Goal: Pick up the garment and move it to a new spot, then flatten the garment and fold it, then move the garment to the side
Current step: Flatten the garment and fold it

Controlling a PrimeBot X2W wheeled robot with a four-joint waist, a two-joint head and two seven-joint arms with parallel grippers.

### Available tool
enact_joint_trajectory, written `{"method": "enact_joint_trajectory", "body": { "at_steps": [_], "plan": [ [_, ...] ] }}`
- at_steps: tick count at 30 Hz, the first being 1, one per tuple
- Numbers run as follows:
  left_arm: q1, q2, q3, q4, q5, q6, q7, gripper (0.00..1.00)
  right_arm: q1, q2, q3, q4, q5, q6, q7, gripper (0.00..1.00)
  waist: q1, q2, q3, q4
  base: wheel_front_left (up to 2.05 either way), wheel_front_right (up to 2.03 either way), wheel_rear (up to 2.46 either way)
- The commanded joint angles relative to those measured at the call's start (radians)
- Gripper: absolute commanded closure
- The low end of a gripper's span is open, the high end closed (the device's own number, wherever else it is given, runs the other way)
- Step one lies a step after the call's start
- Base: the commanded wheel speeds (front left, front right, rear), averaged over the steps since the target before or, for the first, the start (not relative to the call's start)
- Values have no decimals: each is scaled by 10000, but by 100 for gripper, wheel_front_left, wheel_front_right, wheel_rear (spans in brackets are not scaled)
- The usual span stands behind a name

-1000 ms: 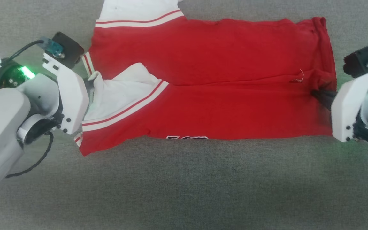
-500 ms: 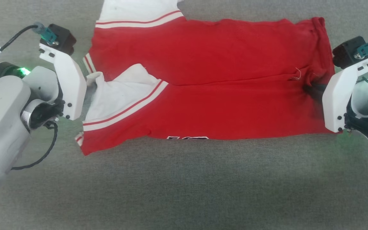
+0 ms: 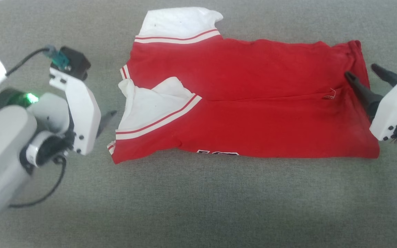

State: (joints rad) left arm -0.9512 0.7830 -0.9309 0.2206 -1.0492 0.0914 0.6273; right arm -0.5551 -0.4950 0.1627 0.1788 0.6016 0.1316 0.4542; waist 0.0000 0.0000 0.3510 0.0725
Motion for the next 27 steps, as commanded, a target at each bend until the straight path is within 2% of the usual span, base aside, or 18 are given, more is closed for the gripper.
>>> {"method": "enact_joint_trajectory", "body": {
  "at_steps": [1, 6, 13, 20, 25, 26, 27],
  "plan": [
    [263, 56, 31, -274, -119, 205, 57, 0, 226, 152, -241, -186, -242, -17, -198, 0, 0, 0, -86, 32, 0, 0, 0],
    [1076, 453, 203, -1383, -537, 1183, 147, 0, 908, 1064, -1473, -993, -1283, -15, -918, 0, 0, 0, -156, -179, 0, 0, 0],
    [2017, 799, 441, -2032, -1162, 2109, 111, 0, 1815, 2364, -2554, -2175, -2472, -12, -1380, 0, 0, 0, 21, -686, 0, 0, 0],
    [2462, 805, 538, -1739, -1462, 2594, 64, 0, 2325, 3170, -2952, -2877, -2830, -12, -1282, 0, 0, 0, 256, -1092, 0, 0, 0],
    [2867, 613, 531, -883, -1759, 2782, 40, 0, 2659, 3397, -3036, -3097, -2858, -12, -909, 0, 0, 0, 345, -1334, 0, 0, 0],
    [3068, 462, 491, -611, -1934, 2742, 115, 19, 2812, 3412, -2954, -3103, -2694, -12, -631, 0, 0, 0, 344, -1384, 0, 0, 0],
    [3126, 376, 470, -546, -2010, 2637, 122, 100, 2865, 3430, -2963, -3101, -2628, -12, -480, 0, 0, 0, 343, -1396, 0, 0, 0]
  ]
}}
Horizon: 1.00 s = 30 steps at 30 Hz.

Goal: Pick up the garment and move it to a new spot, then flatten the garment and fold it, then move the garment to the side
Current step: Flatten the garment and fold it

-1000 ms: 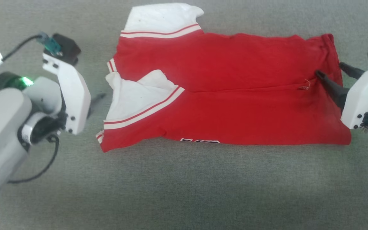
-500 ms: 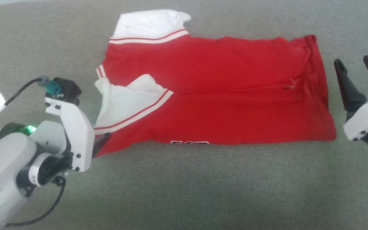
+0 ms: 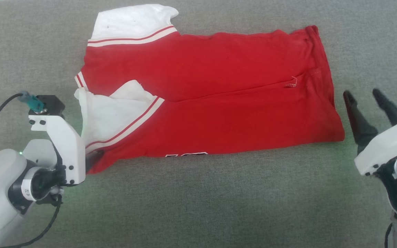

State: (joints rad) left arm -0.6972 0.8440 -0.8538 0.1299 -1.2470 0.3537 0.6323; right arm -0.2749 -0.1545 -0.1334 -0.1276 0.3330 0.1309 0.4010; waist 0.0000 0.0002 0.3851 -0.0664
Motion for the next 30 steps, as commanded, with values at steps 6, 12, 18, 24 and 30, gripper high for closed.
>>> {"method": "enact_joint_trajectory", "body": {
  "at_steps": [6, 12, 18, 24, 30],
  "plan": [
    [597, -620, -523, 642, -82, -360, 93, 100, 331, -124, 44, 271, 533, -3, 1497, 0, 0, -2, -38, 124, 0, 0, 0],
    [329, -1005, -629, 765, 77, -680, -12, 100, 11, -346, 126, 644, 722, -3, 2884, 0, 0, -2, -34, 424, 0, 0, 0],
    [145, -1340, -745, 854, 191, -978, -80, 100, -450, -588, 128, 1360, 503, -5, 3975, 0, 0, -2, 31, 771, 0, 0, 0],
    [-4, -1604, -809, 1015, 315, -1224, -231, 100, -690, -610, 418, 2680, 463, -3, 5287, 54, 0, -2, 123, 1011, 0, 0, 0],
    [-56, -1761, -793, 1250, 339, -1363, -369, 100, -851, -755, 392, 3021, 389, -12, 5841, 100, 0, -2, 112, 1122, 0, 0, 0]
  ]
}}
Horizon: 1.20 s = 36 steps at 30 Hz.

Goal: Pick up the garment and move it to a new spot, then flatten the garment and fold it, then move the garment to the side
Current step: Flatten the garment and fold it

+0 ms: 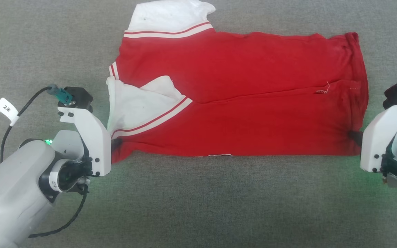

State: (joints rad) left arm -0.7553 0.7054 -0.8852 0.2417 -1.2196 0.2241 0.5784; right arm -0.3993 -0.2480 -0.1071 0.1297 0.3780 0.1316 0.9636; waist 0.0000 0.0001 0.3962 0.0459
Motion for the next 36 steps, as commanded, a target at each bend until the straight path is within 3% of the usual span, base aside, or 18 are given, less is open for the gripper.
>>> {"method": "enact_joint_trajectory", "body": {
  "at_steps": [1, 10, 21, 28, 34, 35, 36],
  "plan": [
    [549, -351, -473, 190, 27, -126, 167, 100, 381, 98, 193, 450, 41, -18, 454, 100, 0, -1, -47, 17, 0, 0, 0],
    [493, 215, -271, -357, -110, 131, 449, 100, 376, -586, 186, -447, 608, -18, 1310, 100, 0, -1, -294, 76, 0, 0, 0],
    [1028, 1536, -156, -2859, 7, 1280, 800, 100, 1356, -1220, -164, -2537, 1355, -18, 2768, 100, 0, -1, -563, 216, 0, 0, 0],
    [1923, 1970, -272, -3881, -99, 1873, 532, 100, 2480, -906, -829, -3410, 1408, -18, 3029, 100, 0, -1, -515, 250, 0, 0, 0],
    [2292, 1620, -440, -3221, -229, 1652, 339, 100, 2584, -301, -715, -2772, 1281, -18, 2603, 100, 0, -1, -450, 125, 0, 0, 0],
    [2309, 1509, -466, -3064, -296, 1566, 339, 98, 2505, -206, -644, -2582, 1274, -18, 2498, 100, 0, -1, -447, 98, 0, 0, 0],
    [2297, 1412, -465, -2922, -303, 1495, 288, 71, 2424, -167, -562, -2441, 1204, -17, 2378, 100, 0, -1, -440, 74, 0, 0, 0]
  ]
}}
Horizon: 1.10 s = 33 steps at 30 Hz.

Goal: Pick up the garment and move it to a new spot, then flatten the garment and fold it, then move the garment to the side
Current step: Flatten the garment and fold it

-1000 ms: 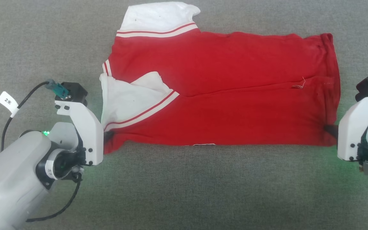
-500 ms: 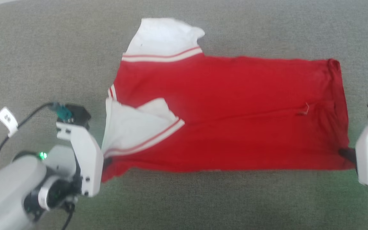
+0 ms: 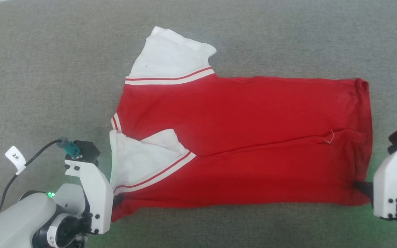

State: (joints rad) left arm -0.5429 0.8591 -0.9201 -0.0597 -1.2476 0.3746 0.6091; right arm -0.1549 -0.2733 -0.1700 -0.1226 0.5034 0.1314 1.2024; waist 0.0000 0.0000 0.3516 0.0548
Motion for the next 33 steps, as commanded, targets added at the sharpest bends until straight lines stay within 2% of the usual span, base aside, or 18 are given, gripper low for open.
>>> {"method": "enact_joint_trajectory", "body": {
  "at_steps": [1, 2, 3, 4, 5, 13, 17, 20, 23, 26, 33],
  "plan": [
    [127, -171, -132, 239, 42, -81, -63, 25, -131, 141, 127, 253, -81, -15, -201, 98, 0, 0, 10, -43, 0, 0, 0],
    [76, -205, -153, 382, 97, -141, -115, 0, -211, 116, 241, 340, -151, -15, -405, 76, 0, 0, 11, -55, 0, 0, 0],
    [49, -235, -133, 505, 66, -194, -123, 0, -264, 97, 317, 467, -147, -15, -550, 62, 0, 0, 0, -63, 0, 0, 0],
    [12, -232, -99, 621, 37, -222, -114, 0, -328, 116, 372, 572, -105, -15, -723, 12, 0, 0, -20, -77, 0, 0, 0],
    [-50, -154, -66, 714, 93, -260, -133, 0, -364, 113, 405, 664, -104, -15, -861, 0, 0, 0, -43, -92, 0, 0, 0],
    [-563, 447, 388, 158, 171, -216, -117, 0, -507, 84, 420, 508, 49, -17, -1626, 0, 0, 0, -315, -268, 0, 0, 0],
    [-1016, 1024, 726, -267, 351, -15, 23, 0, -642, 194, 313, 13, 3, -13, -2543, 0, 0, 0, -424, -518, 0, 0, 0],
    [-1445, 1248, 979, -345, 544, 79, 14, 0, -858, 399, 256, -337, -162, -13, -3556, 0, 0, 0, -422, -814, 0, 0, 0],
    [-1981, 1320, 1165, -146, 702, -97, -2, 0, -1033, 612, 355, -678, -408, -12, -4710, 0, 0, 0, -342, -1191, 0, 0, 0],
    [-2762, 1246, 1281, 485, 1156, -594, -125, 0, -1309, 940, 651, -906, -867, -10, -6330, 0, 0, 0, -155, -1824, 0, 0, 0],
    [-4325, 1022, 1427, 2393, 1647, -1640, -22, 0, -1729, 1395, 1789, -777, -1322, -10, -8287, 0, 0, 0, 416, -3077, 0, 0, 0]
  ]
}}
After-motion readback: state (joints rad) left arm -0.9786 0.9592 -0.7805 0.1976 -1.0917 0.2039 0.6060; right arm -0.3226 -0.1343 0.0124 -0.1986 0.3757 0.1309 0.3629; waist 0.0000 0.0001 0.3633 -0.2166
